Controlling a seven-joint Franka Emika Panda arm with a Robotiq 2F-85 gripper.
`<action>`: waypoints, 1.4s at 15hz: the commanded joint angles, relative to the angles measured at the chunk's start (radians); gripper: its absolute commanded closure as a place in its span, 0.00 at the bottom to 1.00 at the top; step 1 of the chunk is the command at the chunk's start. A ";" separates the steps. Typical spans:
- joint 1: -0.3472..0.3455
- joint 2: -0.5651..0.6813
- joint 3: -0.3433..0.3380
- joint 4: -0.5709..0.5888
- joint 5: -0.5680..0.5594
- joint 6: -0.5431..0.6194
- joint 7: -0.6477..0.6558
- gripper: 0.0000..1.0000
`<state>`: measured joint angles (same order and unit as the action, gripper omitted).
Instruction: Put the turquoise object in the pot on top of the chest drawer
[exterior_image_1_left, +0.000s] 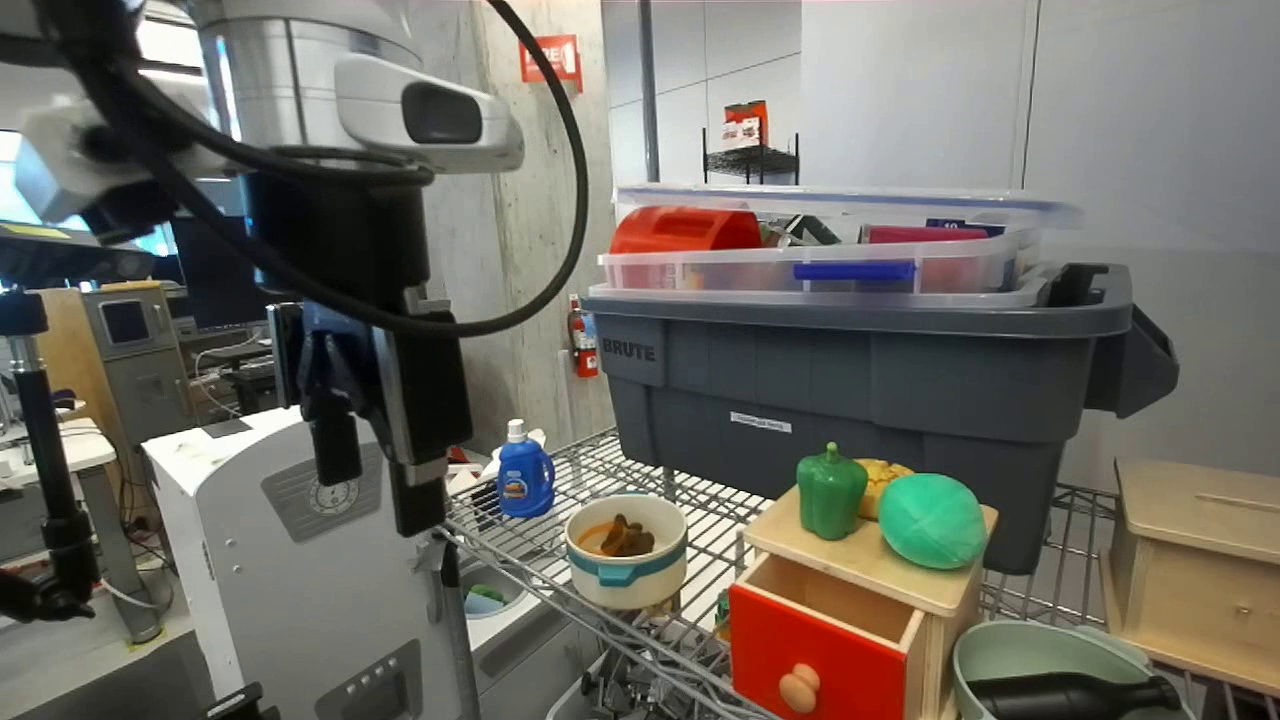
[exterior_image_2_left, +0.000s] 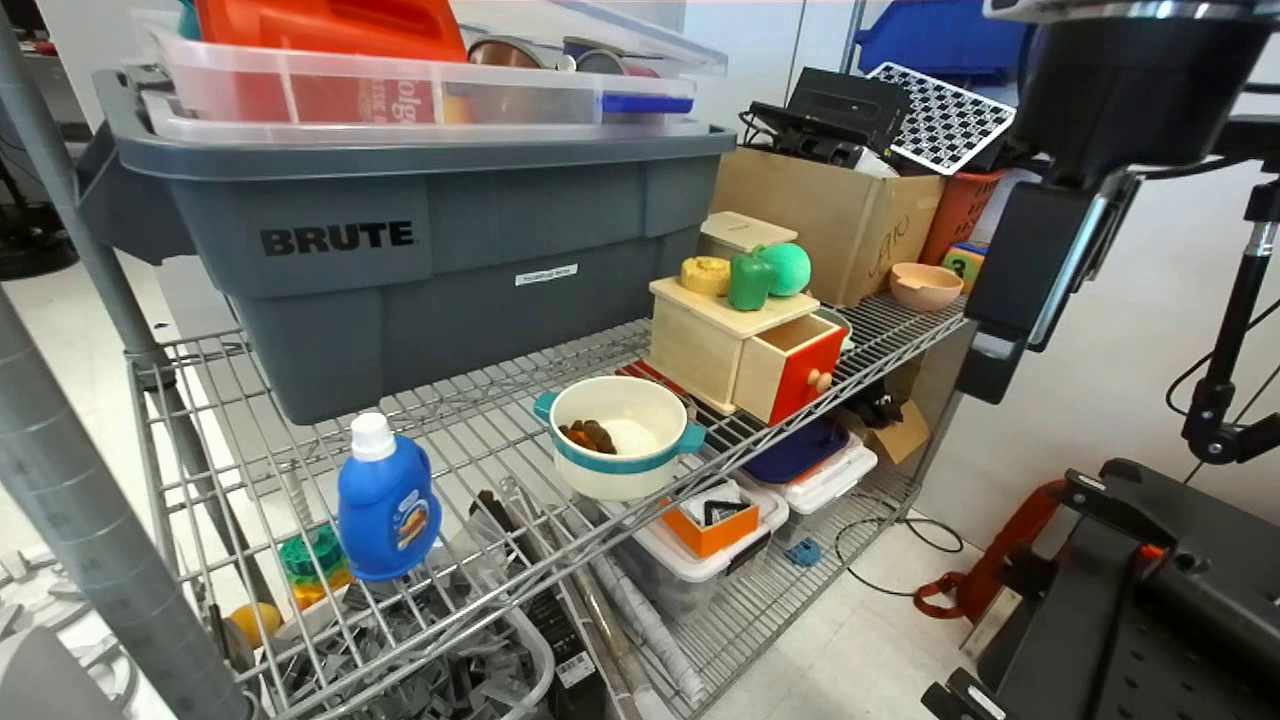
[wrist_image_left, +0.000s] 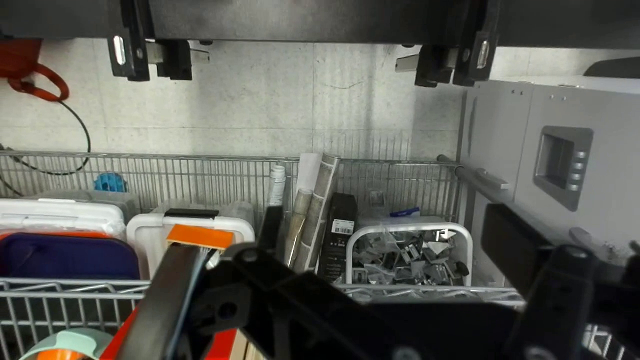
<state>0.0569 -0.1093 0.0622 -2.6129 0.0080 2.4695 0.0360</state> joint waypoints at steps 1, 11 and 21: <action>-0.005 -0.149 -0.005 -0.102 0.007 0.014 0.026 0.00; -0.013 -0.283 -0.003 -0.134 -0.002 -0.010 0.039 0.00; -0.013 -0.291 -0.003 -0.133 -0.002 -0.010 0.039 0.00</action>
<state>0.0450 -0.3996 0.0585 -2.7472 0.0057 2.4620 0.0756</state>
